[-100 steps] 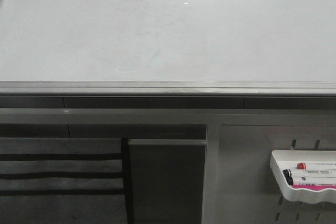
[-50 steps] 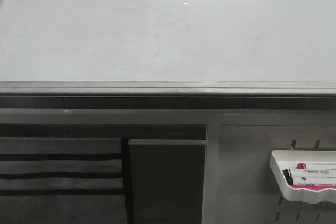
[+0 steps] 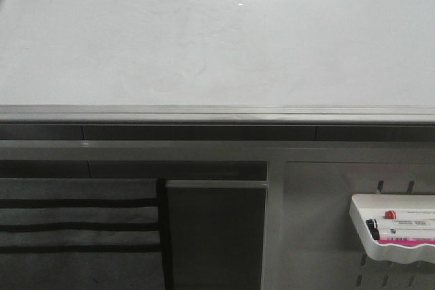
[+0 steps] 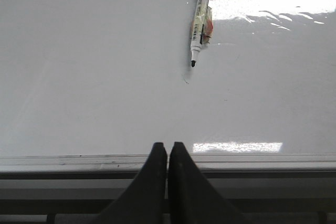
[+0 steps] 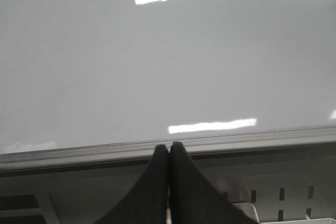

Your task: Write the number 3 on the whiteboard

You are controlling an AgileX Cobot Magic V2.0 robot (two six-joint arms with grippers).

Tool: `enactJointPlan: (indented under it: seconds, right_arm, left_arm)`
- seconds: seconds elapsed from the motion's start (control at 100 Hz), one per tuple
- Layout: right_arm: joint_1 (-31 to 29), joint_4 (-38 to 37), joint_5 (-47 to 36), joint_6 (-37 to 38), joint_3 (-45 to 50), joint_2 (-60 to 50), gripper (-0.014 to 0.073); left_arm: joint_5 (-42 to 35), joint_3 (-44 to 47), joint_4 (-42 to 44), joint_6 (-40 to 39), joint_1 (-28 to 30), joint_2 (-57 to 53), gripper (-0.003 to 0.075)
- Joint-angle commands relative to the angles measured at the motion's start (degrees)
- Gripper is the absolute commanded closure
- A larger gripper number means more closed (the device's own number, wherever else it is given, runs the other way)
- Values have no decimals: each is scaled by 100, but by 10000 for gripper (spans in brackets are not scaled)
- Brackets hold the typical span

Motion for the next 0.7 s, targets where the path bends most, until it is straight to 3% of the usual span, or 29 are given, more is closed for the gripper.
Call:
enactJointPlan:
  seconds: [0.0, 0.55, 0.69]
  right_arm:
    - [14, -52, -493, -37, 152, -83, 663]
    - [14, -52, -478, -37, 123, -83, 663]
    - [14, 60, -43, -37, -344, -83, 663]
  left_arm:
    - [-472, 41, -22, -35, -19, -153, 741]
    - [-590, 41, -27, -35, -19, -153, 741]
    - [-703, -223, -850, -35, -19, -153, 741]
